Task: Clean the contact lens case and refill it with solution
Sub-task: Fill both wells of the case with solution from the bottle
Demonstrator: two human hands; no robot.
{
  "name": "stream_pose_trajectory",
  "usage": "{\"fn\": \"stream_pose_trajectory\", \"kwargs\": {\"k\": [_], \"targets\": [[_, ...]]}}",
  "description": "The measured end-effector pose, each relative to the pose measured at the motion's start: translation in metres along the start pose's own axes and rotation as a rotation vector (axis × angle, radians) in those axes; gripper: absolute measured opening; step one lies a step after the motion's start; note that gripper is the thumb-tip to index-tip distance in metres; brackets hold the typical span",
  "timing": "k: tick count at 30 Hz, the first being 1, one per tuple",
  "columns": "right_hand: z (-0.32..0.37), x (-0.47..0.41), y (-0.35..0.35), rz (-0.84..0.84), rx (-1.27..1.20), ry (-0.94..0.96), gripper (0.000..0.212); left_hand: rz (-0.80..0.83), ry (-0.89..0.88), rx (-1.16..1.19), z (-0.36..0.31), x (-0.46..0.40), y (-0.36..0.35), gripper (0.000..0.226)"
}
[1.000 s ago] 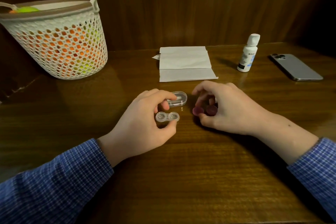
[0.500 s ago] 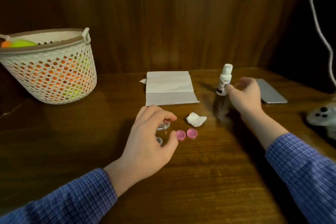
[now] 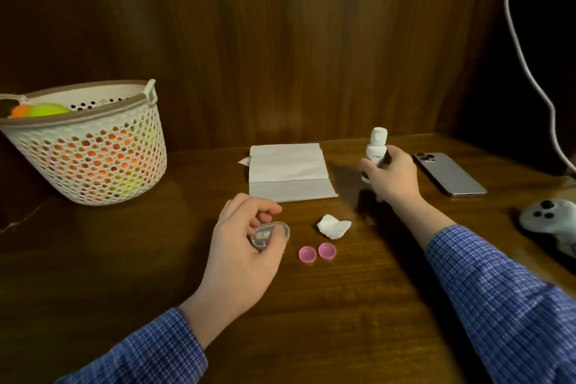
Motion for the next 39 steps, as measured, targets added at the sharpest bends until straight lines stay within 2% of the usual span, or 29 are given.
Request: {"fn": "stream_pose_trajectory", "kwargs": {"k": [2,5,10,12,15,20,25,28,34,39], "targets": [[0.021,0.021,0.003,0.076,-0.16,0.037,0.042,-0.026,0.013,0.05,0.001,-0.002,0.004,0.029],[0.055,0.074,0.006,0.304,-0.402,0.065,0.011,-0.039,0.07,0.156,0.003,-0.006,0.013,0.032],[0.074,0.165,-0.007,1.09,-0.837,-0.122,0.024,0.067,0.156,0.347,0.009,-0.014,0.026,0.026],[0.078,0.183,-0.008,1.239,-0.924,-0.154,0.019,0.168,0.134,0.423,0.01,-0.014,0.029,0.029],[0.081,0.187,-0.006,1.293,-0.997,-0.194,0.012,0.289,0.103,0.454,0.009,-0.01,0.03,0.031],[0.075,0.186,-0.008,1.343,-0.991,-0.258,0.024,0.403,0.128,0.495,0.011,-0.01,0.026,0.034],[0.074,0.187,-0.011,1.348,-0.95,-0.284,0.04,0.436,0.077,0.539,0.007,-0.013,0.029,0.035],[0.076,0.189,-0.012,1.382,-0.985,-0.372,0.044,0.471,0.042,0.51,0.005,-0.012,0.029,0.027],[0.078,0.188,-0.009,1.422,-1.007,-0.458,0.048,0.569,0.126,0.562,0.004,-0.009,0.025,0.034],[0.078,0.19,-0.011,1.313,-0.939,-0.407,0.046,0.553,0.161,0.59,0.003,-0.007,0.021,0.031]]}}
Point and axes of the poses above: each hand's wrist, its own x-axis away from the middle knuckle, its own y-axis out of the back of the hand, z = x × y, the point moved 2 cm from there along -x, towards the middle knuckle, and after that the axes turned 6 degrees about -x, right-handed, at the moved point
